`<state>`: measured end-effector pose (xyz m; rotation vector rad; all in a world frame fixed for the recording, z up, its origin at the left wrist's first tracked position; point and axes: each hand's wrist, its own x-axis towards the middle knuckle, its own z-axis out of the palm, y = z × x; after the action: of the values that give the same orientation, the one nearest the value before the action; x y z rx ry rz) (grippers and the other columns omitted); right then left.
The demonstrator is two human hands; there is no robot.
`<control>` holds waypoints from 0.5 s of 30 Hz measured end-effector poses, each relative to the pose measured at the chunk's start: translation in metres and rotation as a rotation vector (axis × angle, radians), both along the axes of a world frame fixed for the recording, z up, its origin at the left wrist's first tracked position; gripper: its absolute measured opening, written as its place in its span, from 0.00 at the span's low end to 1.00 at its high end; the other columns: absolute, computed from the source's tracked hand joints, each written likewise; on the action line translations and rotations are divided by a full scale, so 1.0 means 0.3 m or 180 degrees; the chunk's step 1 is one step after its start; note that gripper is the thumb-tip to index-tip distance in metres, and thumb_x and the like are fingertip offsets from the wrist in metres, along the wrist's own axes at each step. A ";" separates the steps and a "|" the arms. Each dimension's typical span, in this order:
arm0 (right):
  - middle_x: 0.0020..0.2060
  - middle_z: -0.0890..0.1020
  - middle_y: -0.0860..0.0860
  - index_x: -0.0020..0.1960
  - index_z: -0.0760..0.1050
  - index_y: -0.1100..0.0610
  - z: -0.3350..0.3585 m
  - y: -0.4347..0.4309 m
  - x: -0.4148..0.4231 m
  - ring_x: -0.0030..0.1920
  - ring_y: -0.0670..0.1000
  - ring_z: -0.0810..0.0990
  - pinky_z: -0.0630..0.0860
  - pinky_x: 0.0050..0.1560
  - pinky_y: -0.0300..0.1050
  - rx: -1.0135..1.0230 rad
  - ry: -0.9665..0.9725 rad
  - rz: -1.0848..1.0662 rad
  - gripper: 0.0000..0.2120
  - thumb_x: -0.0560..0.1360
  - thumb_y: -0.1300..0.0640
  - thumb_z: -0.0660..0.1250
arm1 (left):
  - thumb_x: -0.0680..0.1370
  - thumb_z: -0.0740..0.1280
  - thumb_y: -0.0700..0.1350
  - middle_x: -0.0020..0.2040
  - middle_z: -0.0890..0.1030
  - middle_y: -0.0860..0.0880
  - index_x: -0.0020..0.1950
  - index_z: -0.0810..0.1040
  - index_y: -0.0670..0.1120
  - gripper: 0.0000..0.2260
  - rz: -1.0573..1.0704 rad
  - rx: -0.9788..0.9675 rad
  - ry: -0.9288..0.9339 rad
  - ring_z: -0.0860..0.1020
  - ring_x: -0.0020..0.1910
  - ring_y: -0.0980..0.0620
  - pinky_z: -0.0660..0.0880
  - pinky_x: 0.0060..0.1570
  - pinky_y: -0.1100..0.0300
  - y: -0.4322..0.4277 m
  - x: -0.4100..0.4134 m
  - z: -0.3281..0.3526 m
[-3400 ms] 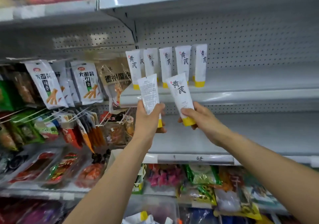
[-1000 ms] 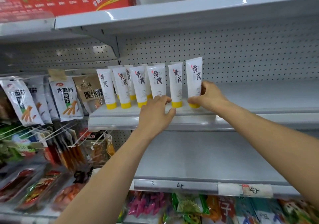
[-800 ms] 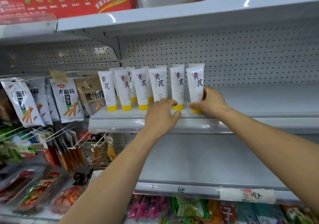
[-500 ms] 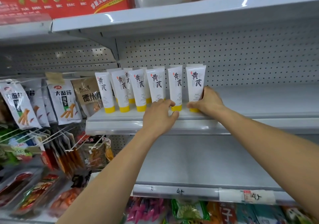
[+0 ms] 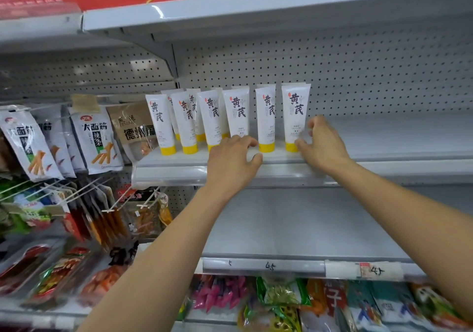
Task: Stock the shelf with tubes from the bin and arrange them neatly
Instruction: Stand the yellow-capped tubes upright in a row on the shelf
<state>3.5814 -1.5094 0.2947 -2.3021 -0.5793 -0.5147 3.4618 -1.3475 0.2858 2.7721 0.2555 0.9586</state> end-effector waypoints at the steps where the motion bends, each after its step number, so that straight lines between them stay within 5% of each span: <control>1: 0.57 0.76 0.57 0.61 0.68 0.61 -0.007 -0.010 -0.032 0.57 0.59 0.74 0.72 0.51 0.51 -0.0094 -0.0214 -0.0014 0.18 0.75 0.55 0.66 | 0.78 0.62 0.53 0.59 0.79 0.51 0.63 0.75 0.51 0.15 -0.0001 0.0018 -0.0069 0.73 0.60 0.48 0.70 0.58 0.52 0.000 -0.025 -0.006; 7: 0.54 0.79 0.52 0.57 0.73 0.56 -0.119 -0.002 -0.258 0.52 0.55 0.76 0.71 0.50 0.50 -0.0553 -0.0994 0.0352 0.12 0.74 0.57 0.66 | 0.78 0.64 0.52 0.56 0.79 0.52 0.63 0.76 0.51 0.14 -0.0077 -0.0289 -0.0114 0.74 0.57 0.49 0.70 0.56 0.50 0.043 -0.210 -0.133; 12: 0.51 0.79 0.51 0.56 0.73 0.55 -0.287 0.106 -0.420 0.50 0.53 0.76 0.73 0.47 0.49 -0.0838 -0.0651 0.0920 0.10 0.75 0.55 0.65 | 0.79 0.62 0.55 0.57 0.79 0.55 0.64 0.74 0.53 0.15 0.0100 -0.0059 0.0674 0.73 0.59 0.51 0.67 0.58 0.52 0.188 -0.390 -0.331; 15: 0.51 0.78 0.48 0.55 0.74 0.53 -0.417 0.202 -0.507 0.50 0.51 0.75 0.72 0.45 0.47 -0.0948 -0.0282 0.1215 0.09 0.76 0.53 0.65 | 0.78 0.63 0.54 0.55 0.80 0.55 0.63 0.75 0.53 0.15 0.0208 -0.0424 0.0992 0.76 0.57 0.51 0.70 0.58 0.51 0.271 -0.491 -0.456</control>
<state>3.4294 -1.4488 0.1695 -2.3650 -1.1776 -0.3642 3.3145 -1.2662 0.1489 2.7924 0.4411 0.4965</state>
